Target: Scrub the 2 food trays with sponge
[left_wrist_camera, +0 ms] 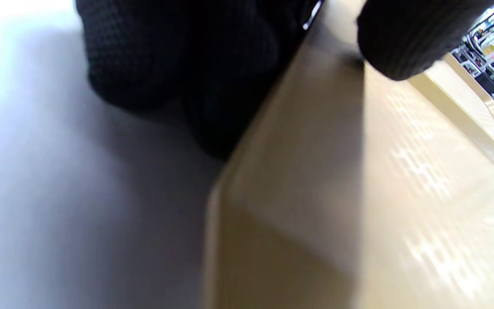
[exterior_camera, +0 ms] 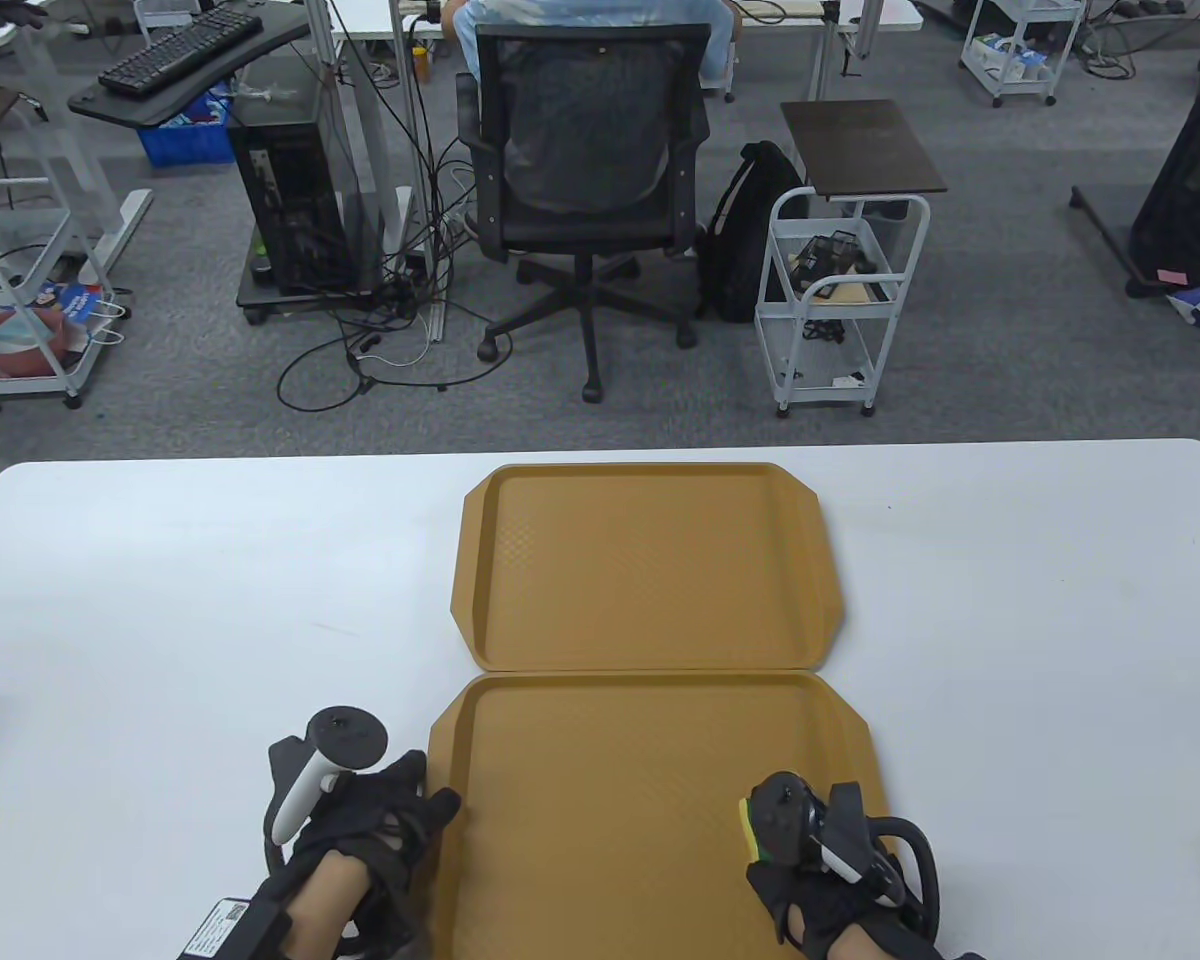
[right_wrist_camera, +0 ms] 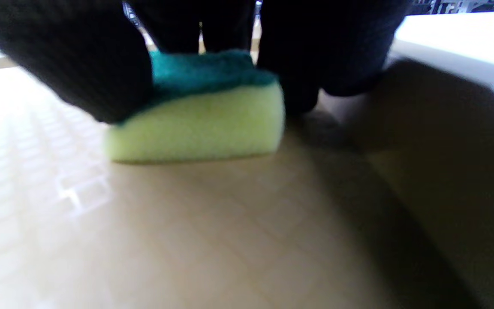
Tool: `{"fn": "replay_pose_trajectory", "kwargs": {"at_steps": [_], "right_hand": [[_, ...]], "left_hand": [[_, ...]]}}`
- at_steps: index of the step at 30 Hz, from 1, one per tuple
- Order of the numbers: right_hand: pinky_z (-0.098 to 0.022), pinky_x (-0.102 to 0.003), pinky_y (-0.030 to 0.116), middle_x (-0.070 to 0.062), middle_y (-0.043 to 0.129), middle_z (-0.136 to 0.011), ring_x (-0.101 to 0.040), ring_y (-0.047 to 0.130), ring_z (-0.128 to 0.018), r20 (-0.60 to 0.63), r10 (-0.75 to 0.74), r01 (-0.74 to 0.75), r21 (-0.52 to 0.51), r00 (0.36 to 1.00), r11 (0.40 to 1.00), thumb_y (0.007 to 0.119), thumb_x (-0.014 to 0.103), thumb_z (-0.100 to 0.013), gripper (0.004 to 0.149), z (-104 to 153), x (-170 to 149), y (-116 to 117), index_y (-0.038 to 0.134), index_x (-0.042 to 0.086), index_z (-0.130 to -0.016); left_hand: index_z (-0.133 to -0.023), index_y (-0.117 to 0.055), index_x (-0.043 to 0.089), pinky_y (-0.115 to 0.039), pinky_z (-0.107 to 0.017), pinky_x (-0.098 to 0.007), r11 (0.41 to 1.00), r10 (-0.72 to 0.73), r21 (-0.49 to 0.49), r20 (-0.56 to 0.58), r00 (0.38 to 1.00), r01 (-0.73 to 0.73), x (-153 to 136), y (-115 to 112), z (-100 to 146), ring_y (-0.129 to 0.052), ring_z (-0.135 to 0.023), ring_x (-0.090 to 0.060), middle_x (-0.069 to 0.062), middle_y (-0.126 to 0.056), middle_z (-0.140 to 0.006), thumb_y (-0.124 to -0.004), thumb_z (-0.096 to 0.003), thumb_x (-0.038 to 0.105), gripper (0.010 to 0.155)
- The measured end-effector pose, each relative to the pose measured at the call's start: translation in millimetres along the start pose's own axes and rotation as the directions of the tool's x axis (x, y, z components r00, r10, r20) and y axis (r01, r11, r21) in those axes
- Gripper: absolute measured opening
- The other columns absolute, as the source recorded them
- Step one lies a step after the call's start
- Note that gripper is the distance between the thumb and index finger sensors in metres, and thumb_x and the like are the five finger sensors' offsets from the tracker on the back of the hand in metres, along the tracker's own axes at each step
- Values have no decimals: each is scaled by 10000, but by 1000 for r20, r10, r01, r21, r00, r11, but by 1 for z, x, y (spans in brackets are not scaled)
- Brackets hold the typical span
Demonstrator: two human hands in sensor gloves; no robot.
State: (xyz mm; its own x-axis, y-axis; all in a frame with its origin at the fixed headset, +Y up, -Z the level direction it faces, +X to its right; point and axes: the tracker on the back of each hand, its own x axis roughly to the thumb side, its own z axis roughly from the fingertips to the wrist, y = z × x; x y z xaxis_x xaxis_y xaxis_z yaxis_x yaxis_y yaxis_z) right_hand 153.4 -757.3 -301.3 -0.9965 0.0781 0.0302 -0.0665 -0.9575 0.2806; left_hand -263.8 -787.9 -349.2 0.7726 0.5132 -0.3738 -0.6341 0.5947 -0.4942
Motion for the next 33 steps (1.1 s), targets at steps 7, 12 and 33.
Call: {"fn": "replay_pose_trajectory", "kwargs": {"at_steps": [7, 12, 33], "right_hand": [[-628, -542, 772, -126, 539, -1122, -400, 838, -810, 40, 55, -52, -80, 998, 995, 925, 497, -419, 782, 5, 6, 5, 573, 236, -1066], [-637, -541, 763, -121, 551, -1119, -401, 827, -817, 40, -48, 52, -112, 998, 992, 939, 474, -422, 762, 10, -4, -11, 594, 242, -1060], [-631, -546, 761, -124, 576, -1112, -407, 832, -807, 62, -327, 330, -293, 943, 897, 933, 460, -422, 708, 33, -52, -60, 662, 235, -1036]], "left_hand": [[-1114, -429, 233, -902, -394, -402, 998, -22, 55, -17, 1000, 23, 6, -4, 5, -1075, -433, -196, 25, -924, -705, -929, -397, 528, 923], [-1110, -442, 219, -868, -435, -440, 985, 174, -10, -4, 985, -174, 0, -2, 8, -1030, -432, -193, 26, -916, -714, -956, -393, 487, 922], [-1043, -608, 186, -1020, -353, -388, 841, 540, -168, 190, 820, -514, 14, 26, 27, -1184, -532, -295, -49, -925, -889, -839, -497, 474, 660]]}}
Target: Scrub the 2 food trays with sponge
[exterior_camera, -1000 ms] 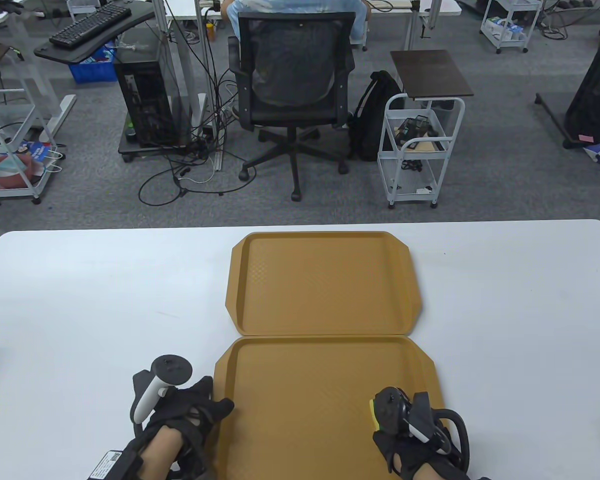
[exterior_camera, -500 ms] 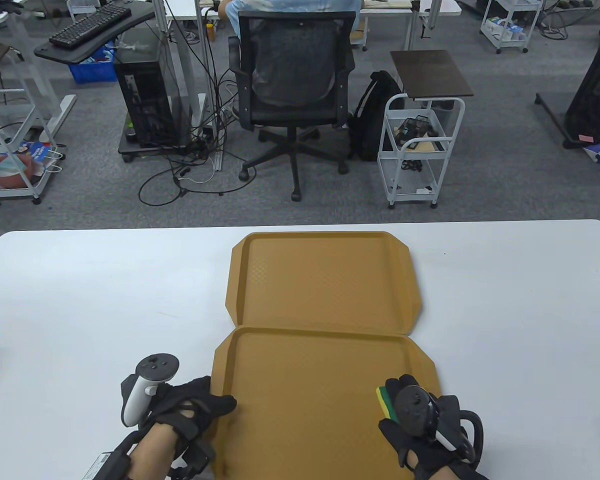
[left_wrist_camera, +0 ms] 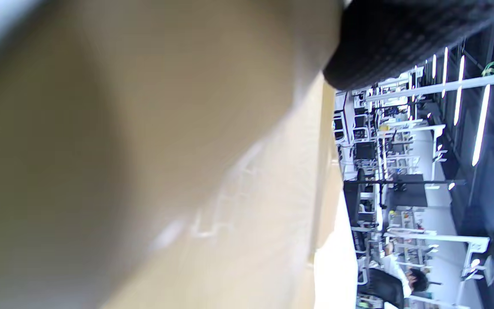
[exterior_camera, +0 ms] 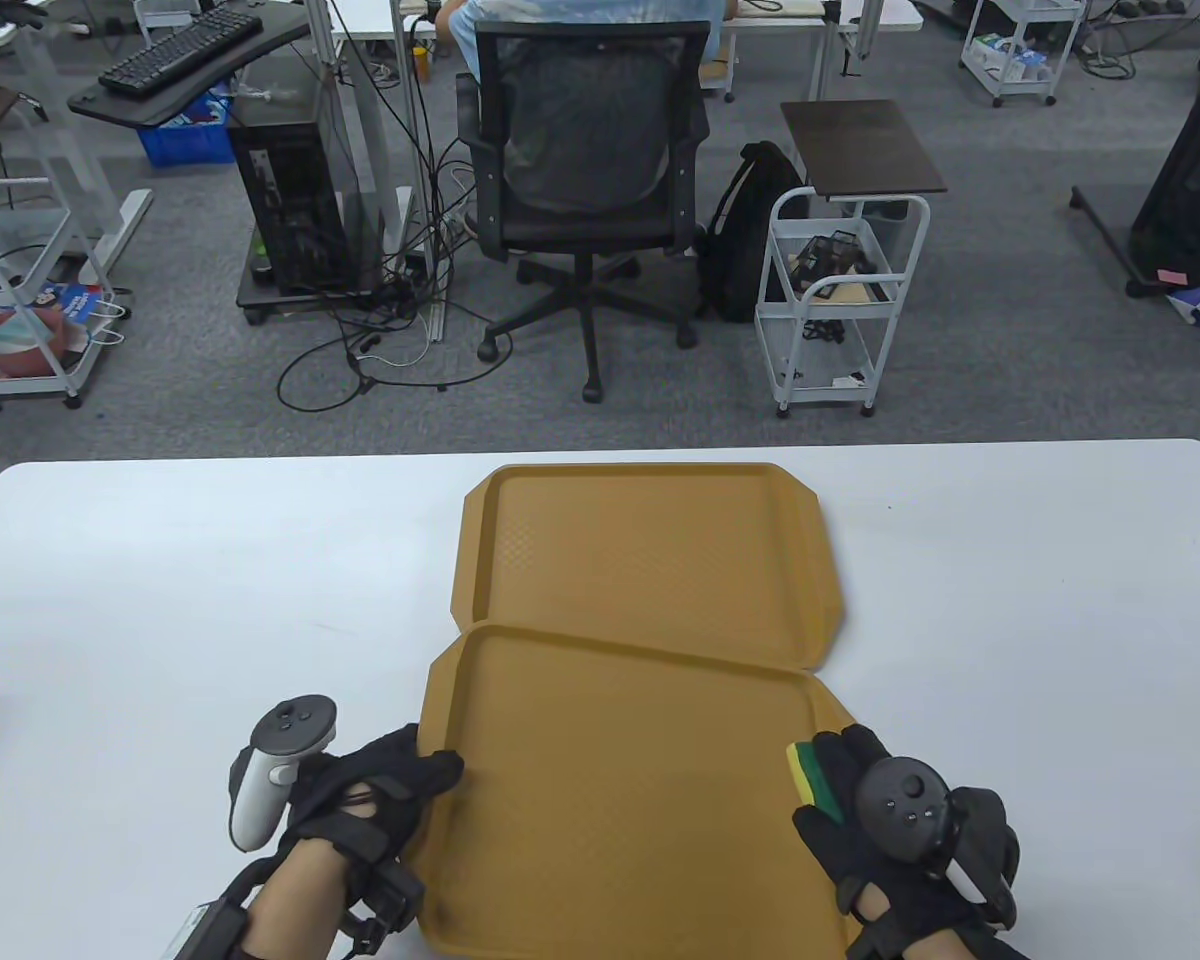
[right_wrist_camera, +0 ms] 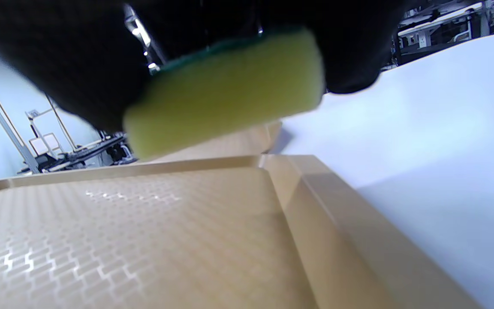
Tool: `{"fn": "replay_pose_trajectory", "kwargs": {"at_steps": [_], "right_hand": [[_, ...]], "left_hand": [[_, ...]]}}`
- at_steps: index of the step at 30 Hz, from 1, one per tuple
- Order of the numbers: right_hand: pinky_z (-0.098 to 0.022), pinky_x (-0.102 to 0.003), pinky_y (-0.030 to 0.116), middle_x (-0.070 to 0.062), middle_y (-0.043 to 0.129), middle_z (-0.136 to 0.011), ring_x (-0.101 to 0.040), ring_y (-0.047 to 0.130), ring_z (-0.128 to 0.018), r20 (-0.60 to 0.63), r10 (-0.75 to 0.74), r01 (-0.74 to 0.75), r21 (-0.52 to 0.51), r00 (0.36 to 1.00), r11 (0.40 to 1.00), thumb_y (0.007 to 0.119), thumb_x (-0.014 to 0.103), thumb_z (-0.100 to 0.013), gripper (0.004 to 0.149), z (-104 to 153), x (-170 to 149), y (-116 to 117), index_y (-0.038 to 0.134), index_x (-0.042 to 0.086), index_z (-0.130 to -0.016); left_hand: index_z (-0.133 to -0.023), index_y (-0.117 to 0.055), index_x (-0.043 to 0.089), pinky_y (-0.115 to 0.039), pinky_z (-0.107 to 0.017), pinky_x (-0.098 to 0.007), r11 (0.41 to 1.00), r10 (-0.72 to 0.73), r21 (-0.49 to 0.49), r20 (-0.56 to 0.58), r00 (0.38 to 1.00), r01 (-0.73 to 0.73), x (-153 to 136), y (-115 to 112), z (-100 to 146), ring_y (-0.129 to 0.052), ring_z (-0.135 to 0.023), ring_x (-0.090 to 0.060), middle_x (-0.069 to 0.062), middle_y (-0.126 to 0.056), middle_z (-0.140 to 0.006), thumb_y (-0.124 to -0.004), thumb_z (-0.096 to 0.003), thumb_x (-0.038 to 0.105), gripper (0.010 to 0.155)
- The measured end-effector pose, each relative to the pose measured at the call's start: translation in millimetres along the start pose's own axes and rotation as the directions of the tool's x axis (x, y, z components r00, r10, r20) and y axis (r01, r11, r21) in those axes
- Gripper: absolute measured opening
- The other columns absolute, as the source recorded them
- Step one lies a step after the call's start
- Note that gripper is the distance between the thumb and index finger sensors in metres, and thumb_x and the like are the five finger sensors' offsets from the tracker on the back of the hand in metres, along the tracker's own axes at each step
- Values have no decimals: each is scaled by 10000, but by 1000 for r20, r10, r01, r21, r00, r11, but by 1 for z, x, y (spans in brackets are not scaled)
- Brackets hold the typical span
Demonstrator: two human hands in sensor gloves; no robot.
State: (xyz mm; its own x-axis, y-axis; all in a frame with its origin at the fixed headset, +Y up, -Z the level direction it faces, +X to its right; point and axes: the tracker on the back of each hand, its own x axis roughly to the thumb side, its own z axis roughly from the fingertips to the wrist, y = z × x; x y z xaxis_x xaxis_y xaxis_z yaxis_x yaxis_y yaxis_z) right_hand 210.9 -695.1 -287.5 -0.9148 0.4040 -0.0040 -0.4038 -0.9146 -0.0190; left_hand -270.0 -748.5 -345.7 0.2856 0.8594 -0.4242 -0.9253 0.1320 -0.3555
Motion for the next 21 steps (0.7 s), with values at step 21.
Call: {"fn": "replay_pose_trajectory", "kwargs": {"at_steps": [21], "right_hand": [[-622, -546, 764, -135, 581, -1107, -414, 833, -797, -46, -157, 157, -7, 987, 988, 928, 451, -429, 695, -2, -23, -12, 672, 222, -1033]], "left_hand": [[-1047, -673, 245, -976, -359, -394, 909, 393, 132, 46, 918, -396, 42, 58, -132, -1137, -569, -345, -57, -923, -914, -881, -486, 486, 644]]}}
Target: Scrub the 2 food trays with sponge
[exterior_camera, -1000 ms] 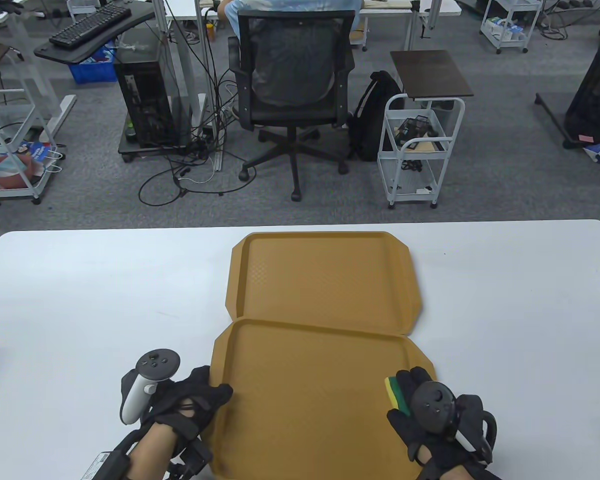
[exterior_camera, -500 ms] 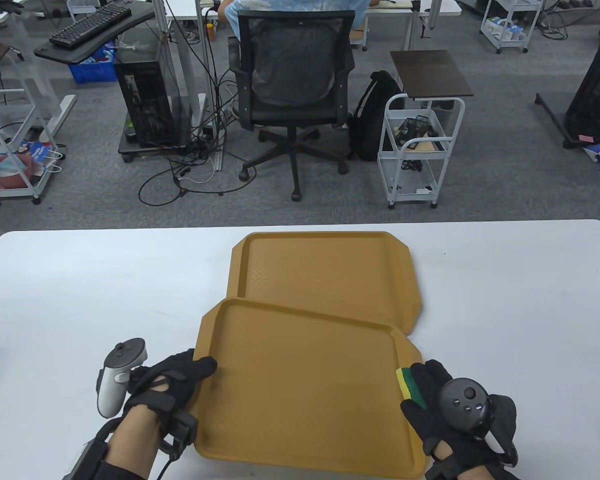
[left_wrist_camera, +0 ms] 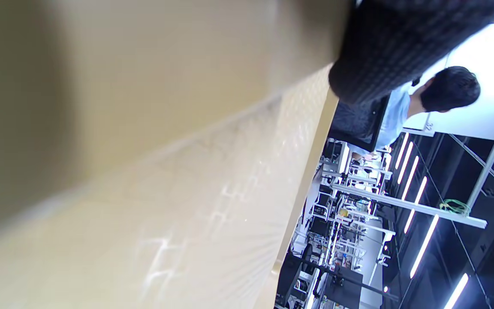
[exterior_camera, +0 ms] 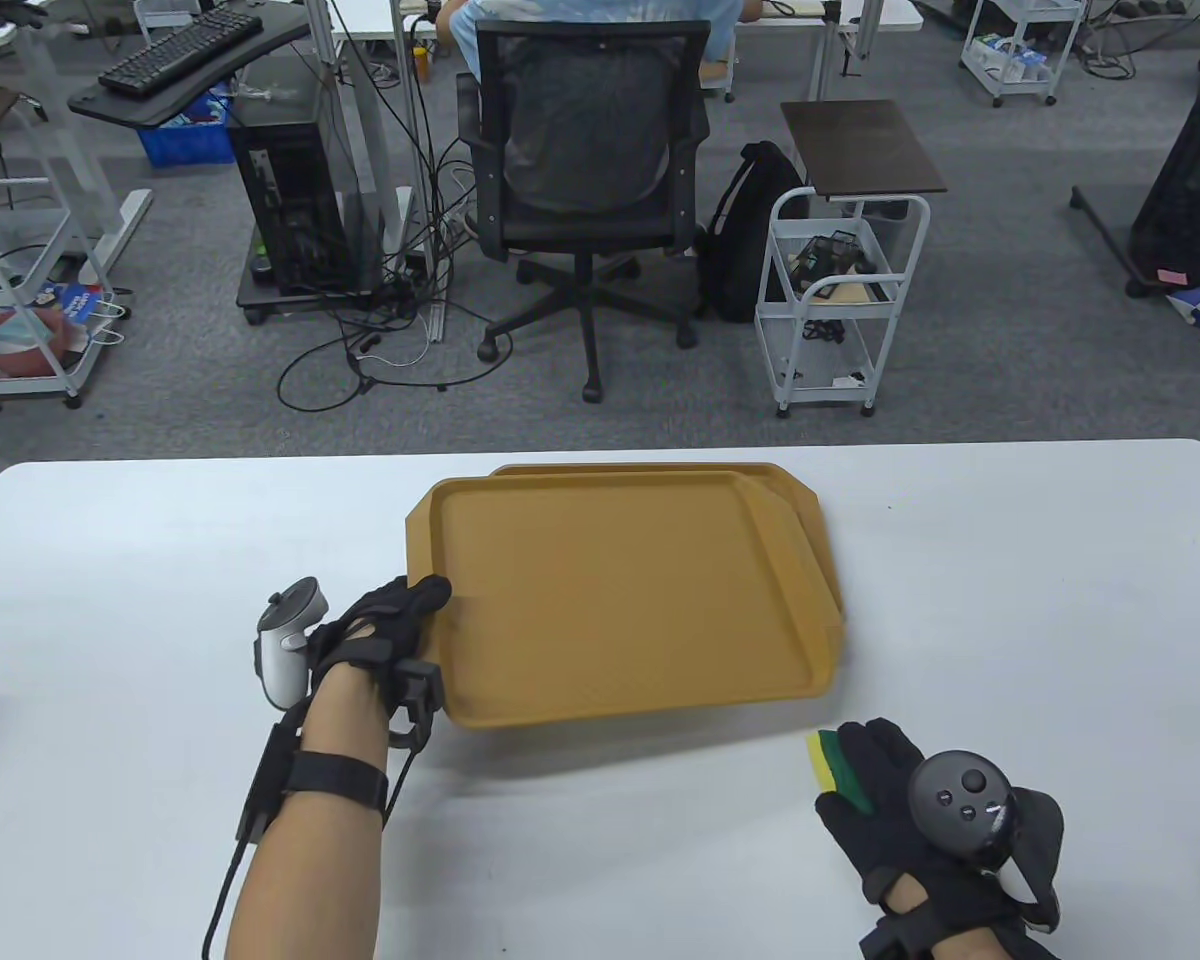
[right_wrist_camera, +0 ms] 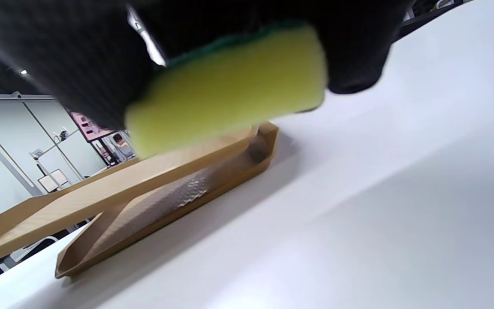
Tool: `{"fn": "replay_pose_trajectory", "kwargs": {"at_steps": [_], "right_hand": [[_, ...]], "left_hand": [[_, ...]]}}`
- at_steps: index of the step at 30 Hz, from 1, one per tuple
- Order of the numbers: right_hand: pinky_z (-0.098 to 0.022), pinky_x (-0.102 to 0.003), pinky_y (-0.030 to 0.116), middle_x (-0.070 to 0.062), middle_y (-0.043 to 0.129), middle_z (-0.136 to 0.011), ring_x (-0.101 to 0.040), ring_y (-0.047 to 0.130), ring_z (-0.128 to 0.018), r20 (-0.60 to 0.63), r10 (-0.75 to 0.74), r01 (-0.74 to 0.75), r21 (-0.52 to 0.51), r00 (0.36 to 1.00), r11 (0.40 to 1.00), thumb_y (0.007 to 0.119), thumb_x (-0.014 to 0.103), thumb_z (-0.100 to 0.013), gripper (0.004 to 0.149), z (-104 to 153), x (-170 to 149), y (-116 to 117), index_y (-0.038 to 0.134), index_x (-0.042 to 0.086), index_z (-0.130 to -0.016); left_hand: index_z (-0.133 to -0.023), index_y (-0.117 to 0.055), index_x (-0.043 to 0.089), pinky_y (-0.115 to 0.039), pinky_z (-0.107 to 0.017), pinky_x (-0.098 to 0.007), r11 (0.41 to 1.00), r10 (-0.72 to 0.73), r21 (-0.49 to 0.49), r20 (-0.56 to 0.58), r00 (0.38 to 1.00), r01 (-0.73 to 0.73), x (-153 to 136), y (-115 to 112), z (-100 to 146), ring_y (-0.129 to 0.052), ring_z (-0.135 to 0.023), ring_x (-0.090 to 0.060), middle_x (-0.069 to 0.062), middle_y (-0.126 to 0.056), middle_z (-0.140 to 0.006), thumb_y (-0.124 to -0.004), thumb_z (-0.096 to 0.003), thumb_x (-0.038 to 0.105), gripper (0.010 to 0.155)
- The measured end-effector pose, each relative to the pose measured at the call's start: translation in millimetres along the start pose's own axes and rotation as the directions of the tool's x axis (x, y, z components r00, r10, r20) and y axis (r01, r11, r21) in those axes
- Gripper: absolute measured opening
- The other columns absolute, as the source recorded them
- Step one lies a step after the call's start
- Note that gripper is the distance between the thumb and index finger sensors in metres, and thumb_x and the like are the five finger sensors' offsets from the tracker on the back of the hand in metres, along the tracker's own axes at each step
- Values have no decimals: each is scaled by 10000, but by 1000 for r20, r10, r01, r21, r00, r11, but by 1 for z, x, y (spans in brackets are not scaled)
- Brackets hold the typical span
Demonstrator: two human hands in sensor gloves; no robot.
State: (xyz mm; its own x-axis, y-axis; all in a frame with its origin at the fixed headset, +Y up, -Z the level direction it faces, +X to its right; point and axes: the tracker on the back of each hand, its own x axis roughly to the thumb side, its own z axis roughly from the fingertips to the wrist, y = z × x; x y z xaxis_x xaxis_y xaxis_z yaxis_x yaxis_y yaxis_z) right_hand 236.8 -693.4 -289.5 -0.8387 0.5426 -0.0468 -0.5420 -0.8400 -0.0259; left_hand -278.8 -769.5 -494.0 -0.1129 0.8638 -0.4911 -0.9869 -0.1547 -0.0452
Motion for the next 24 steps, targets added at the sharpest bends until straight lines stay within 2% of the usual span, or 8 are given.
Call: {"fn": "replay_pose_trajectory", "kwargs": {"at_steps": [6, 10, 11, 12, 15, 19, 22, 24], "right_hand": [[-621, -545, 765, -138, 580, -1108, -415, 833, -795, -17, -28, 28, 12, 999, 1000, 932, 446, -429, 696, -2, -4, 0, 671, 220, -1033], [-618, -544, 767, -139, 583, -1106, -414, 835, -792, -9, -32, 32, 20, 999, 999, 933, 446, -428, 695, -2, -4, 2, 673, 220, -1032], [-618, -544, 767, -140, 582, -1106, -414, 835, -793, -8, -35, 35, 22, 999, 999, 933, 446, -429, 694, -2, -3, 2, 673, 219, -1032], [-616, -543, 768, -138, 583, -1105, -414, 835, -791, -6, -34, 34, 23, 999, 999, 932, 446, -430, 694, -2, -3, 3, 673, 218, -1032], [-616, -542, 769, -140, 582, -1106, -412, 836, -791, -2, -15, 15, 23, 1000, 1000, 932, 446, -429, 694, -1, -1, 6, 674, 219, -1032], [-616, -541, 770, -139, 584, -1104, -413, 836, -790, -1, -4, 4, 22, 1000, 1000, 931, 446, -430, 693, -1, 0, 8, 673, 219, -1032], [-615, -541, 770, -139, 584, -1105, -412, 837, -790, 2, 4, -4, 14, 1000, 1000, 930, 446, -431, 691, -1, 0, 8, 674, 219, -1032], [-616, -540, 769, -138, 584, -1105, -412, 836, -791, 1, 10, -10, 7, 1000, 1000, 931, 445, -430, 690, -1, 0, 7, 674, 222, -1031]], "left_hand": [[-1050, -680, 242, -960, -384, -395, 999, 31, -13, -53, 998, -32, 1, -2, -32, -1120, -603, -350, -66, -911, -932, -898, -477, 489, 660], [-1099, -567, 230, -890, -597, -450, 999, -16, -48, 35, 999, 18, 7, -8, -36, -1008, -843, -326, -97, -731, -1068, -851, -501, 434, 693], [-1114, -510, 222, -830, -643, -458, 988, -152, 12, 60, 987, 152, 13, -9, -35, -927, -906, -316, -86, -677, -1099, -841, -510, 416, 716], [-1118, -500, 238, -768, -656, -461, 955, -289, 91, 55, 956, 283, 17, -10, -34, -847, -929, -310, -55, -660, -1108, -840, -508, 424, 723], [-1114, -562, 224, -723, -640, -480, 649, -699, 289, -138, 702, 704, 26, -21, -37, -791, -904, -337, -75, -646, -1109, -829, -471, 515, 754], [-1130, -510, 243, -738, -599, -481, 628, -688, 297, -219, 692, 719, 23, -37, -48, -842, -847, -348, -88, -726, -1075, -809, -493, 500, 749], [-1115, -591, 272, -787, -540, -476, 464, -769, 354, -295, 568, 812, 26, -44, -54, -951, -688, -311, -67, -907, -930, -814, -450, 523, 745], [-1127, -552, 312, -755, -557, -472, 471, -773, 312, -305, 557, 825, 23, -44, -58, -904, -663, -281, -34, -882, -889, -773, -456, 556, 747]]}}
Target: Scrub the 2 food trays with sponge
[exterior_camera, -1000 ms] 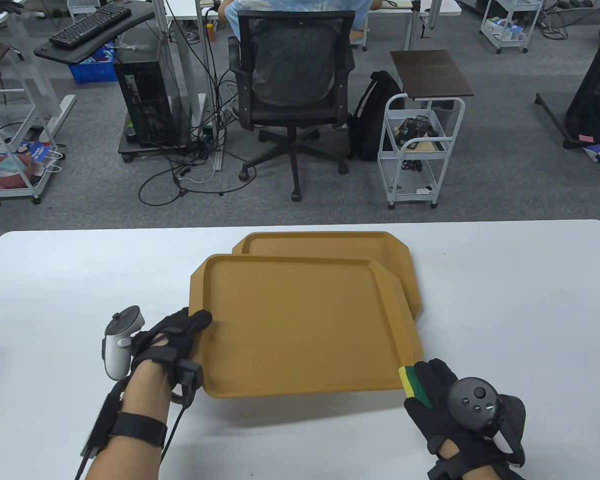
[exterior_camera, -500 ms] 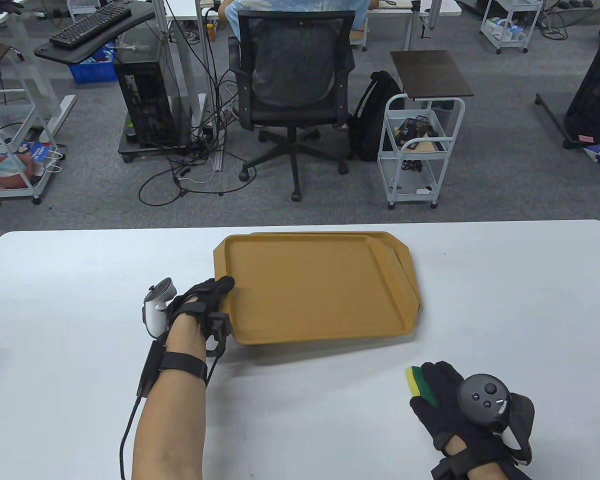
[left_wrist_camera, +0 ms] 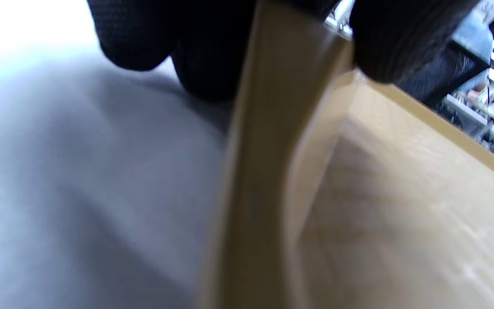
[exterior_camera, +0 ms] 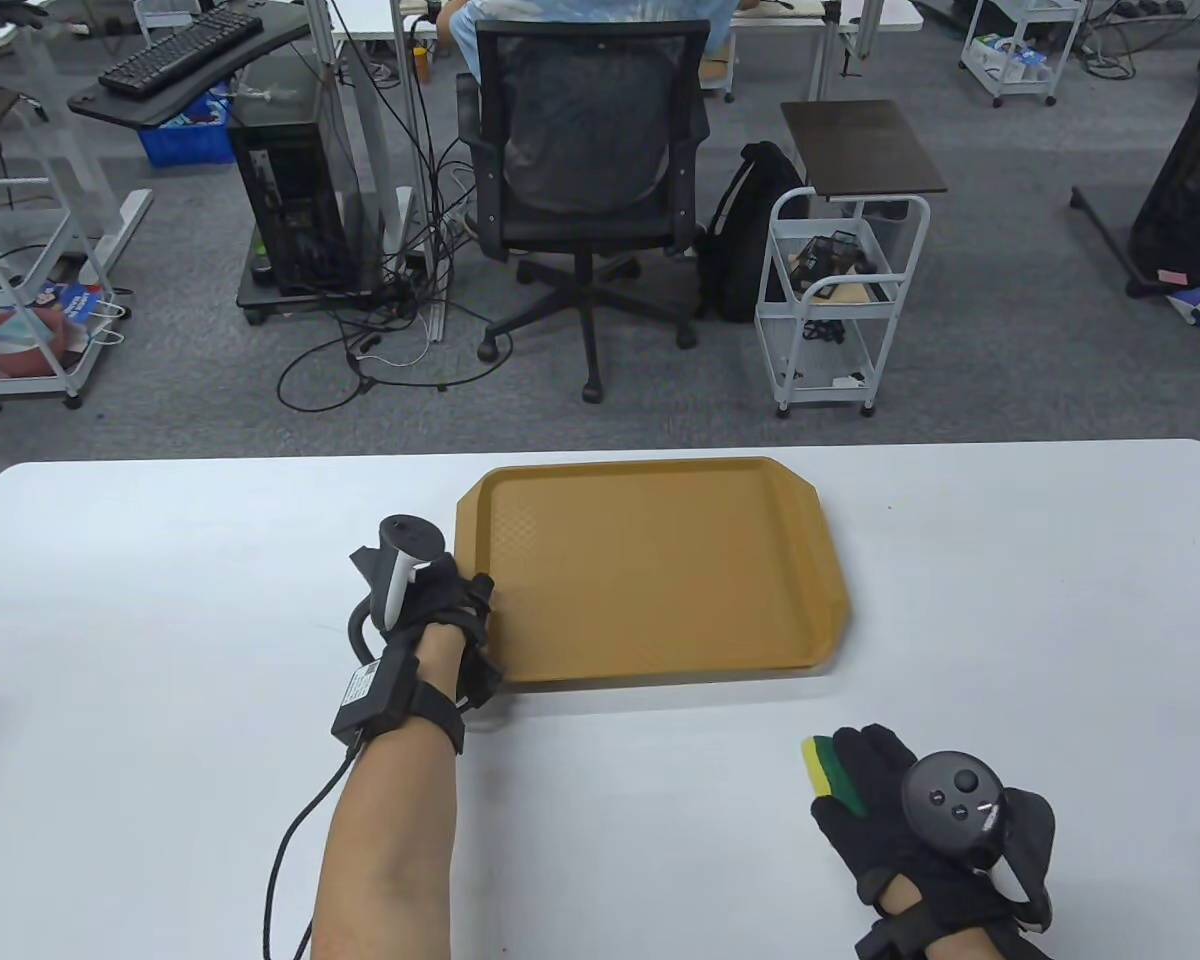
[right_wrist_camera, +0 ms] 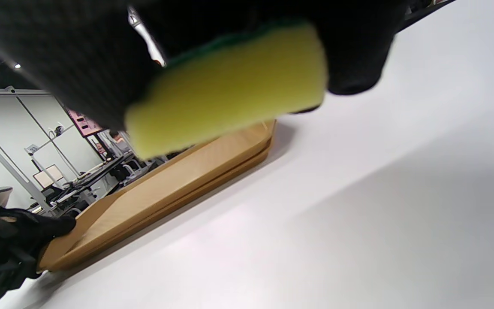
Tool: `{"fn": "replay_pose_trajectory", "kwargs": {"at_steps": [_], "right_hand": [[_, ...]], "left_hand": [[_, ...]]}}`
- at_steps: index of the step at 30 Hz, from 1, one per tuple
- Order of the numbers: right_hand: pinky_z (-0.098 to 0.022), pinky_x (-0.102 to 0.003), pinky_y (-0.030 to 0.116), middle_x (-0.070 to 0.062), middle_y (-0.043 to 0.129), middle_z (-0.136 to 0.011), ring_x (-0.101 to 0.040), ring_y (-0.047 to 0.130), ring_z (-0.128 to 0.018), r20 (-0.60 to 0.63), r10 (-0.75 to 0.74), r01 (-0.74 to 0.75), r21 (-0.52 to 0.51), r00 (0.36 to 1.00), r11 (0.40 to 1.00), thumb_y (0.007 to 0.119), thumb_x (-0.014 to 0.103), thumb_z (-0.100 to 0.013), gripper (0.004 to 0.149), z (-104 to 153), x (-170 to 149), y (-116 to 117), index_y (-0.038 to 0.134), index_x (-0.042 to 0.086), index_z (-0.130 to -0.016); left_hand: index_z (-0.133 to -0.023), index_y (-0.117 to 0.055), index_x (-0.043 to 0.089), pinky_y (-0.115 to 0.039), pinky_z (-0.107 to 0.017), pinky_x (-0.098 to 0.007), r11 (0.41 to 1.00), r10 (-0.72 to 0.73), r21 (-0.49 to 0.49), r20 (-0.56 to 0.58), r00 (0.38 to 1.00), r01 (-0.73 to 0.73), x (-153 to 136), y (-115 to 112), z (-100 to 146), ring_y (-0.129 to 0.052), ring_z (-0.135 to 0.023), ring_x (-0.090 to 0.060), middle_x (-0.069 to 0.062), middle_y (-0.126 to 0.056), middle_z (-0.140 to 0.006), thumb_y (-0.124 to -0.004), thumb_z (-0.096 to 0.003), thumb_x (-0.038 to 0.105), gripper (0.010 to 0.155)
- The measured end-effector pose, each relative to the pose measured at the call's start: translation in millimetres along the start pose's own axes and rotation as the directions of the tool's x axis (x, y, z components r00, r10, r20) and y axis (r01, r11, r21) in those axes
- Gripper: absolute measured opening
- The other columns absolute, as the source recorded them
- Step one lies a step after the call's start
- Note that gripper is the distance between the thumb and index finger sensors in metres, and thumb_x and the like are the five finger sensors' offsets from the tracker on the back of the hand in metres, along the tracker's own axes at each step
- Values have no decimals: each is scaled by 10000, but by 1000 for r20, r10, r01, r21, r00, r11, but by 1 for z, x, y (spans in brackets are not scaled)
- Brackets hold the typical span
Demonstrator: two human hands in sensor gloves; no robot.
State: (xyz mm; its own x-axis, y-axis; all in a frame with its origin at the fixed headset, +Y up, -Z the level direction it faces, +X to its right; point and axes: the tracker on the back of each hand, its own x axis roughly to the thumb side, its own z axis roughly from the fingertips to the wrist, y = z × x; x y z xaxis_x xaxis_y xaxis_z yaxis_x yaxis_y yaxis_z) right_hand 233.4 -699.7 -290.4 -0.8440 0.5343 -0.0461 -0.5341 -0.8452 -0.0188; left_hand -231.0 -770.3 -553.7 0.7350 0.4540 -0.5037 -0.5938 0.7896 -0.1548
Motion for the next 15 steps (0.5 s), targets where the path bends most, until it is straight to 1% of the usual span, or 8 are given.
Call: {"fn": "replay_pose_trajectory", "kwargs": {"at_steps": [2, 6, 8, 9, 10, 11, 13, 15], "right_hand": [[-617, -541, 768, -137, 585, -1106, -412, 836, -792, -2, 5, -5, -3, 1000, 1000, 931, 443, -431, 688, 0, -1, 0, 677, 221, -1030], [-619, -540, 768, -135, 588, -1105, -411, 835, -793, 1, 25, -25, -6, 1000, 1000, 932, 442, -429, 687, -1, -1, 3, 679, 221, -1029], [-618, -540, 768, -136, 589, -1105, -411, 834, -793, 7, 27, -27, -12, 1000, 1000, 932, 441, -429, 685, -1, 0, 3, 681, 221, -1027], [-619, -541, 767, -134, 588, -1105, -412, 834, -793, 8, 29, -29, -14, 1000, 999, 931, 441, -429, 683, -1, 0, 3, 681, 223, -1027], [-618, -540, 768, -134, 591, -1104, -410, 835, -793, 11, 32, -32, -16, 999, 999, 931, 440, -431, 681, -1, 1, 4, 683, 224, -1027], [-619, -541, 767, -132, 589, -1105, -411, 833, -795, 13, 38, -37, -18, 999, 999, 931, 440, -430, 681, -1, 1, 4, 683, 225, -1026], [-620, -541, 766, -131, 590, -1105, -411, 832, -797, 15, 39, -38, -23, 999, 999, 931, 438, -430, 679, 0, 1, 3, 684, 226, -1026], [-622, -540, 766, -130, 591, -1105, -410, 832, -797, 19, 38, -37, -29, 999, 999, 933, 437, -429, 677, -1, 1, 3, 688, 226, -1024]], "left_hand": [[-1131, -544, 338, -719, -571, -489, 997, 77, 1, -27, 997, -76, -1, -3, -1, -871, -661, -298, -43, -870, -885, -778, -458, 539, 740], [-1125, -542, 389, -722, -551, -482, 997, 78, -7, -37, 996, -78, -4, -2, -4, -874, -614, -281, -31, -898, -838, -745, -449, 563, 727], [-1119, -551, 407, -739, -529, -471, 999, 39, 16, -50, 998, -38, -4, -2, -5, -890, -560, -270, -16, -936, -767, -732, -444, 575, 719], [-1110, -559, 418, -745, -517, -462, 1000, -10, 28, -63, 998, 11, -3, -4, -5, -893, -544, -255, 7, -942, -732, -736, -432, 585, 721], [-1109, -562, 425, -762, -504, -453, 998, -26, 54, -49, 998, 29, -3, -3, -5, -906, -536, -241, 18, -951, -723, -727, -432, 600, 719], [-1106, -567, 427, -758, -511, -459, 997, -22, 69, -60, 998, 27, -2, -4, -4, -907, -549, -249, 13, -949, -732, -729, -430, 598, 716], [-1110, -568, 407, -743, -528, -470, 996, -24, 83, -50, 998, 28, -3, -4, 1, -892, -603, -276, -9, -910, -804, -731, -428, 595, 726], [-1102, -619, 331, -749, -520, -476, 992, -35, 123, -21, 999, 37, -4, -2, 8, -897, -647, -307, -41, -892, -863, -748, -418, 599, 746]]}}
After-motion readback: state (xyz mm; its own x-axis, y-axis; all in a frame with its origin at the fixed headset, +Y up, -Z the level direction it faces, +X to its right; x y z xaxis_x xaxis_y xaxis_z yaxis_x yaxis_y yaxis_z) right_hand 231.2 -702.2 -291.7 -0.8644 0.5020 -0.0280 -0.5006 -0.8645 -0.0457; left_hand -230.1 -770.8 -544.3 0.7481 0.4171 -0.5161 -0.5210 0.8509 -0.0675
